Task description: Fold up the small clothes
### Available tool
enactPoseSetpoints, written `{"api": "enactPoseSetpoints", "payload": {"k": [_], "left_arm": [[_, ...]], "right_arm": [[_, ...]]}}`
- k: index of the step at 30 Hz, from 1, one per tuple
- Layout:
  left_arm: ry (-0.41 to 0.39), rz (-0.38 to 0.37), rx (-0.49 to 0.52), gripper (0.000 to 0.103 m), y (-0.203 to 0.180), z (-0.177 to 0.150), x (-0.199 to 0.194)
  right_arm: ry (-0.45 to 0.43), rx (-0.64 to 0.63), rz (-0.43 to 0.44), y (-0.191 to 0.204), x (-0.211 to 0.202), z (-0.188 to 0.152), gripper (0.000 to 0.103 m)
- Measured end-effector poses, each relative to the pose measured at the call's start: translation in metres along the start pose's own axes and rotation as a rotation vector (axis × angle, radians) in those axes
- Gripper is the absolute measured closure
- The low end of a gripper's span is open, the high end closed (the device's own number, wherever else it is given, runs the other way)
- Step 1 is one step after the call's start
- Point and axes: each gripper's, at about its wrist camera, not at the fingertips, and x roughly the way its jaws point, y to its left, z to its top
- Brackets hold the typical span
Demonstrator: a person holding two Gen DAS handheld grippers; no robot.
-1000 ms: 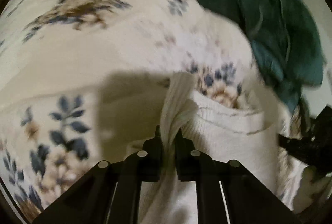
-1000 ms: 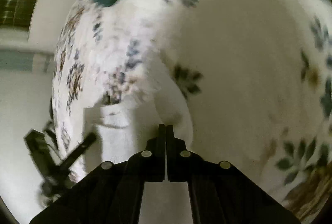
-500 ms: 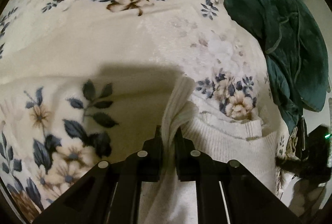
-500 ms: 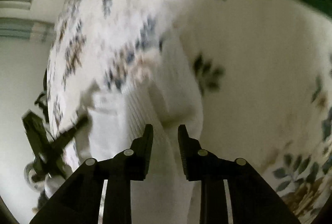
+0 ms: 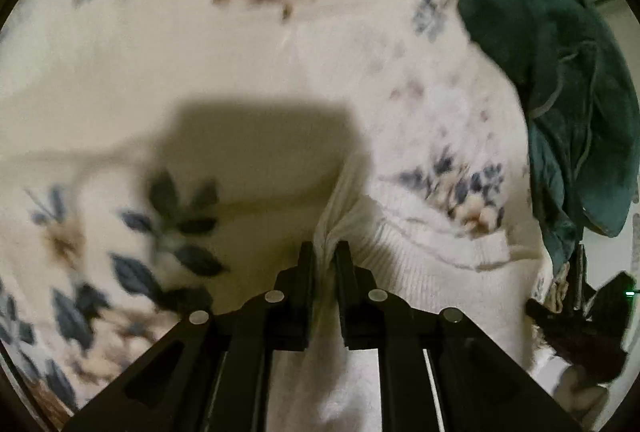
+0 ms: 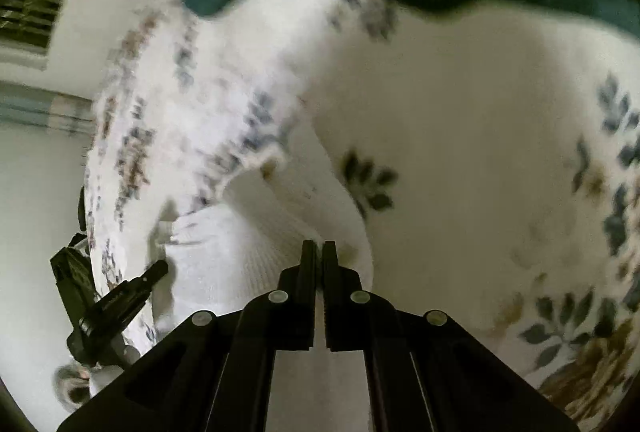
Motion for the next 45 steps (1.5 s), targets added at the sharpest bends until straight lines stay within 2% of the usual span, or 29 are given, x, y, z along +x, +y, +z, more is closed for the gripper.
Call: {"api": "enactPoseSetpoints", "payload": {"k": [2,3,4,5,6,7,9,11,13,16,19,21,24,26,28,34,35,36,37,38,39,40,41,45], "left_arm": [[0.002,-0.038,-0.015,0.091,0.003,-0.006,-0.008],[-0.009,-0.063,-0.015,0.082,0.005,-0.011,-0.017],[-0.01,-0.08,-0.018,0.073,0.007,-0.015,-0.024],[-0.007,-0.109,-0.032,0.044,0.012,-0.023,-0.034],[-0.011,-0.137,-0.051,0.02,0.017,-0.032,-0.043],[-0.023,-0.167,-0.073,0.019,0.021,-0.042,-0.053],[-0.063,-0.257,-0.138,0.019,0.036,-0.079,-0.077],[-0.073,-0.296,-0.201,0.019,0.047,-0.123,-0.091],[-0.068,-0.334,-0.276,0.018,0.056,-0.165,-0.094],[-0.03,-0.434,-0.427,0.018,0.066,-0.223,-0.082],[-0.006,-0.518,-0.531,0.018,0.063,-0.262,-0.056],[-0.005,-0.564,-0.574,0.018,0.055,-0.271,-0.036],[-0.032,-0.626,-0.594,0.018,0.041,-0.262,-0.009],[-0.058,-0.643,-0.616,0.018,0.036,-0.249,0.004],[-0.093,-0.69,-0.648,0.018,0.033,-0.235,0.013],[-0.197,-0.666,-0.745,0.019,0.035,-0.218,0.02],[-0.224,-0.658,-0.751,0.031,0.036,-0.216,0.017],[-0.252,-0.645,-0.75,0.049,0.036,-0.215,0.014],[-0.274,-0.63,-0.735,0.054,0.037,-0.212,0.009],[-0.29,-0.626,-0.717,0.06,0.037,-0.209,0.004],[-0.295,-0.62,-0.7,0.062,0.038,-0.206,-0.001],[-0.286,-0.615,-0.674,0.062,0.038,-0.2,-0.005],[-0.276,-0.608,-0.644,0.063,0.037,-0.194,-0.009],[-0.214,-0.548,-0.47,0.063,0.04,-0.164,-0.037]], "right_arm": [[0.062,0.021,0.019,-0.009,0.012,0.002,0.096],[0.067,0.023,0.026,-0.013,0.011,0.001,0.094],[0.056,0.017,0.034,-0.014,0.007,-0.001,0.086],[0.044,0.01,0.046,-0.017,0.002,-0.003,0.063],[0.039,0.007,0.066,-0.024,-0.006,-0.008,0.051],[0.04,0.009,0.088,-0.029,-0.011,-0.011,0.038],[0.06,0.018,0.149,-0.044,-0.02,-0.02,0.034],[0.088,0.015,0.171,-0.058,-0.027,-0.031,0.018],[0.118,-0.006,0.19,-0.07,-0.03,-0.042,0.008],[0.166,-0.026,0.207,-0.082,-0.026,-0.051,0.003],[0.208,-0.034,0.26,-0.082,-0.013,-0.053,0.002],[0.235,-0.037,0.309,-0.077,-0.001,-0.051,0.001],[0.274,-0.062,0.364,-0.062,0.022,-0.043,0.001],[0.289,-0.084,0.368,-0.053,0.036,-0.036,0.001],[0.309,-0.119,0.366,-0.04,0.052,-0.028,0.001],[0.345,-0.142,0.384,-0.017,0.091,-0.009,0.0],[0.344,-0.129,0.393,-0.017,0.095,-0.005,0.0],[0.342,-0.119,0.401,-0.016,0.097,-0.004,0.0],[0.332,-0.116,0.414,-0.016,0.096,-0.003,0.001],[0.312,-0.119,0.425,-0.016,0.095,-0.004,0.009],[0.271,-0.131,0.428,-0.017,0.091,-0.005,0.02],[0.251,-0.142,0.412,-0.019,0.09,-0.007,0.056],[0.248,-0.139,0.402,-0.021,0.092,-0.01,0.068],[0.185,-0.07,0.456,-0.032,0.077,-0.039,0.076]]}}
